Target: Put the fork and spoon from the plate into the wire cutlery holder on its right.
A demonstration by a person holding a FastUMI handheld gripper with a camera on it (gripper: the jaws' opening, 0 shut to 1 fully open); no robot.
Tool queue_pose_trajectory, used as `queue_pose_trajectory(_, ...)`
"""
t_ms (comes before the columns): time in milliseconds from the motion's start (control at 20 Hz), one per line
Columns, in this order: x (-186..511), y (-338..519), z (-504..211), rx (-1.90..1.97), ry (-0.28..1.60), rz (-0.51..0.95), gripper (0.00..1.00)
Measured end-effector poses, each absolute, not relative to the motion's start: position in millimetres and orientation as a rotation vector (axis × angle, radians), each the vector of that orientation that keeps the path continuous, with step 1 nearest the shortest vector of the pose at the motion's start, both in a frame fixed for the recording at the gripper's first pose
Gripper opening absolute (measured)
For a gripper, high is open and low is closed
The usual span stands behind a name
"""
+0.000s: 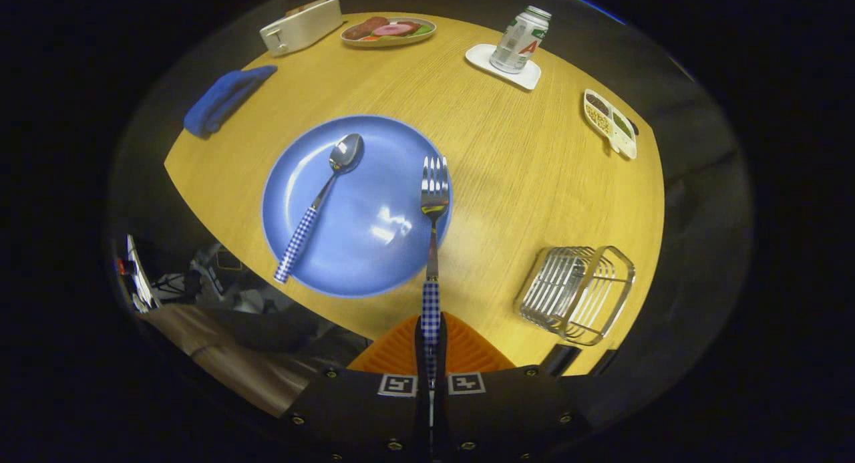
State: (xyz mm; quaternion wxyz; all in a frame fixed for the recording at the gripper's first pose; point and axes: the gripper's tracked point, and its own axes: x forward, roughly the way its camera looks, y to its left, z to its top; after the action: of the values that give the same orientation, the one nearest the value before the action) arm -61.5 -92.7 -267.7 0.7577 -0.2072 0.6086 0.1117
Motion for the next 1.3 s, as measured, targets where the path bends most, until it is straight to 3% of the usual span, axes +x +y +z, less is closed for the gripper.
queue_pose_trajectory(350,-96.5,-171.1,-227.6,-0.587,1.428,0.218,0.03)
queue_pose_trajectory(700,-109.6,-212.3,-191.7,-0.360,1.567,0.159,0.02)
queue_pose_trajectory(1300,-84.4,-239.2,-216.8,-0.361,1.711,0.142,0.02)
